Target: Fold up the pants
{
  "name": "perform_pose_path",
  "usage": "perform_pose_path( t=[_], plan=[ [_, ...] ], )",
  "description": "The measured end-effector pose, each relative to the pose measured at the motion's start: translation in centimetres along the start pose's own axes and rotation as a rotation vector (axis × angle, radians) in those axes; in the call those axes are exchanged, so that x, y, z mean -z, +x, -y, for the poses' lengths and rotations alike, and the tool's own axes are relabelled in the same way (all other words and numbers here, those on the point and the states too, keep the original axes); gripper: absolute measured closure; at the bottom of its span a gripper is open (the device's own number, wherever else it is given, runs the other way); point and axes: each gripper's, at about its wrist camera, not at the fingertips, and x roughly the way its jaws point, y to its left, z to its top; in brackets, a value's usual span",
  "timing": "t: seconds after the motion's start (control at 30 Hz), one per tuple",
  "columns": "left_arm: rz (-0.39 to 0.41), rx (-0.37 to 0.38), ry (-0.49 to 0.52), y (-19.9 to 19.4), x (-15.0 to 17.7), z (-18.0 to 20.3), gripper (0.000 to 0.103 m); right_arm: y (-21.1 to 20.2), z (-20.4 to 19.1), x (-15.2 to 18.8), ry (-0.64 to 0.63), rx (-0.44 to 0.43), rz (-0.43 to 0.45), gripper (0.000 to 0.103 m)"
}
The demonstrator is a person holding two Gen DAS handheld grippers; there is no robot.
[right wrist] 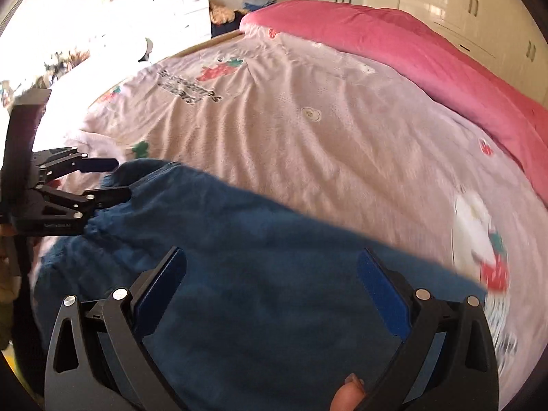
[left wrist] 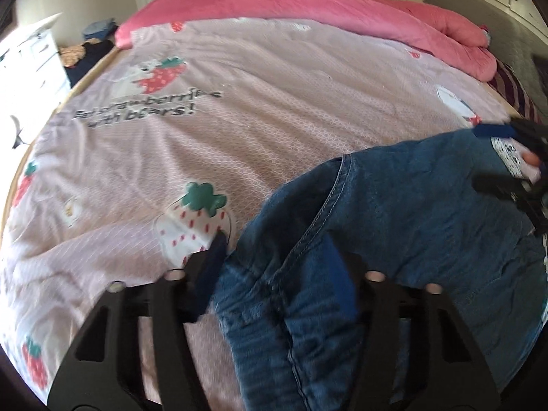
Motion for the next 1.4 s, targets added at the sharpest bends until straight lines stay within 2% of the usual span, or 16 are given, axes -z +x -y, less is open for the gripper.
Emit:
perform_pose_path(
  t=[0.13,0.23,0.33,0.37,0.43,0.5,0.53,0.57,0.67,0.8,0.93,1.03,1.17,1.4],
  plan=[
    [-0.001,0.031,0.016,1.1,-0.3,-0.3,0.075,2.6,0.3,-1.3,-0.042,-0.006,-0.031,0.004],
    [0.001,0.037,0.021,1.4,-0.3,-0.5,0.095,3.6,-0.1,-2.0,-0.097,-0.024,-0.028,0.005],
    [0.011,0.063,0.027,1.2,-0.2,-0.8,0.099,4.7,-0.9,-3.0,-0.155,-0.040,-0.044,0.008],
    [0.017,0.068,0.028,1.0,-0.2,-0.9,0.100,5.0,-1.4,-3.3,-0.178,-0.041,-0.047,0.024],
    [0.042,0.089,0.029,0.1,-0.2,-1.0,0.100,5.6,-2.1,-3.8,-0.216,-0.054,-0.062,0.043],
    [0.069,0.099,0.031,-0.9,-0.2,-0.9,0.100,6.3,-2.6,-4.1,-0.248,-0.069,-0.082,0.046],
    [0.087,0.109,0.031,-1.5,-0.2,-0.8,0.100,6.6,-2.9,-4.1,-0.263,-0.080,-0.092,0.055],
    [0.100,0.113,0.034,-2.0,-0.2,-0.7,0.100,6.9,-3.1,-4.2,-0.270,-0.099,-0.104,0.070],
    [0.129,0.122,0.051,-3.2,-0.1,-0.2,0.101,6.6,-3.8,-3.7,-0.290,-0.122,-0.095,0.096],
    [0.152,0.126,0.064,-4.3,0.3,0.3,0.100,4.3,-3.8,-2.7,-0.254,-0.129,-0.029,0.098],
    [0.174,0.136,0.059,-5.6,1.1,0.3,0.101,-0.2,-4.1,-0.9,-0.210,-0.134,0.080,0.098],
    [0.186,0.144,0.060,-6.4,1.9,0.5,0.101,-3.4,-5.0,0.8,-0.195,-0.149,0.128,0.098],
    [0.213,0.159,0.054,-8.2,3.6,0.9,0.101,-6.9,-7.4,3.9,-0.187,-0.159,0.161,0.098],
    [0.279,0.166,0.036,-12.7,8.7,2.3,0.101,-10.6,-11.6,9.0,-0.142,-0.203,0.191,0.098]
  ],
)
